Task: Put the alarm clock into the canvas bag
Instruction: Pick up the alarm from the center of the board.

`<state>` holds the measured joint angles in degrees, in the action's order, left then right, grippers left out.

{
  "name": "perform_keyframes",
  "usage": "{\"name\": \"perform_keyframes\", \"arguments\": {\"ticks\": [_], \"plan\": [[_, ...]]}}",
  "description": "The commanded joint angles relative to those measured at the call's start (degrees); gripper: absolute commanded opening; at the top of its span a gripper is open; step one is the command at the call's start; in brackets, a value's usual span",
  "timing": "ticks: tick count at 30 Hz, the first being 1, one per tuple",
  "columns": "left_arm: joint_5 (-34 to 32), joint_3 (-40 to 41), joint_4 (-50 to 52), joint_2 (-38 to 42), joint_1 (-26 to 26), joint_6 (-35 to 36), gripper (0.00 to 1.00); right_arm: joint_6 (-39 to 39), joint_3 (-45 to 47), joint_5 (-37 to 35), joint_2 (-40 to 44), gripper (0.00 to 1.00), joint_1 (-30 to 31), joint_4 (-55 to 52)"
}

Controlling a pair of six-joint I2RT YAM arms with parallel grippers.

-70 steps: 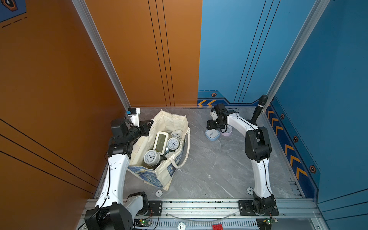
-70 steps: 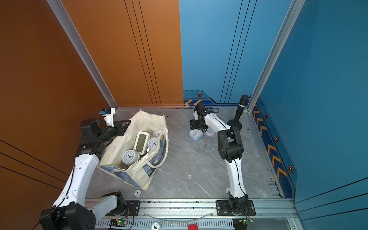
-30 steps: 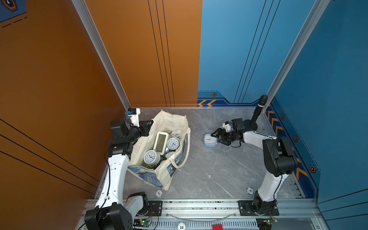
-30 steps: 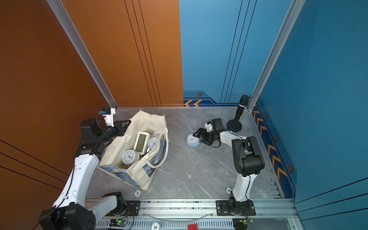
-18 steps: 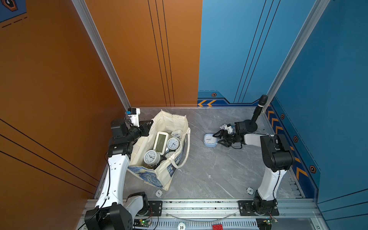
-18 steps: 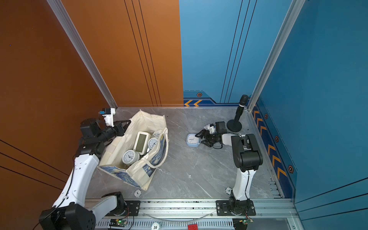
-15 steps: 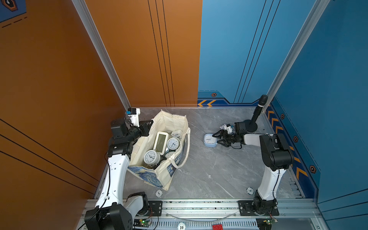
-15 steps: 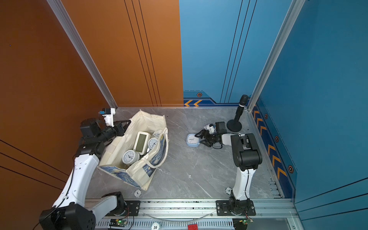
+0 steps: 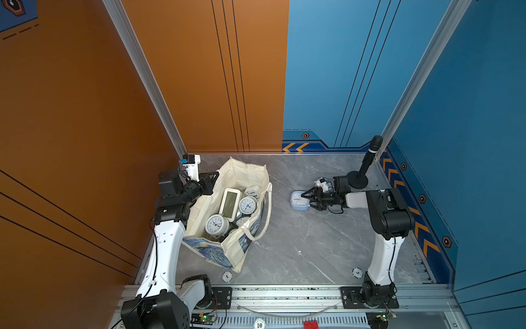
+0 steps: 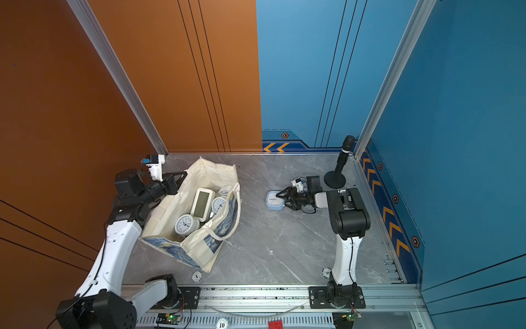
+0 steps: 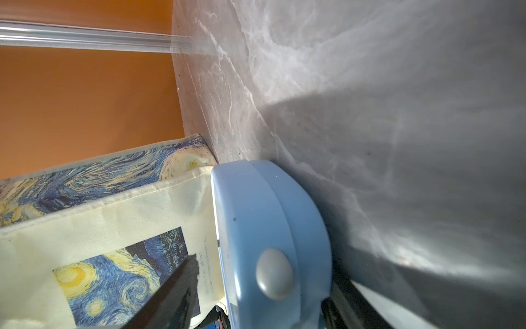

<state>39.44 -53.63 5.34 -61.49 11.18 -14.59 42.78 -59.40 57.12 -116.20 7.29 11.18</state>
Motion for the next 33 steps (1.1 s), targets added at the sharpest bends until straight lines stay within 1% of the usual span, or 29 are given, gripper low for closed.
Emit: {"name": "perform_keyframes", "arguments": {"ticks": [1, 4, 13, 27, 33], "plan": [[-0.28, 0.44, -2.24, 1.20, -0.09, 0.66, 0.00, 0.50, 0.17, -0.61, -1.75, 0.63, 0.59, -0.30], [-0.33, 0.39, -2.18, 1.21, -0.04, 0.70, 0.00, 0.58, 0.18, -0.85, -1.77, 0.56, 0.55, -0.27], [-0.27, 0.40, -2.23, 1.29, -0.10, 0.70, 0.00, 0.78, 0.60, -1.88, -0.22, 0.40, 0.44, -0.54], [-0.32, 0.35, -2.21, 1.64, -0.08, 0.79, 0.00, 0.50, 0.29, -2.92, 5.69, 0.30, 0.09, -3.32], [-0.28, 0.31, -2.18, 1.64, 0.03, 0.79, 0.00, -0.44, -0.93, -3.83, 9.51, 0.28, 0.09, -6.81]]}}
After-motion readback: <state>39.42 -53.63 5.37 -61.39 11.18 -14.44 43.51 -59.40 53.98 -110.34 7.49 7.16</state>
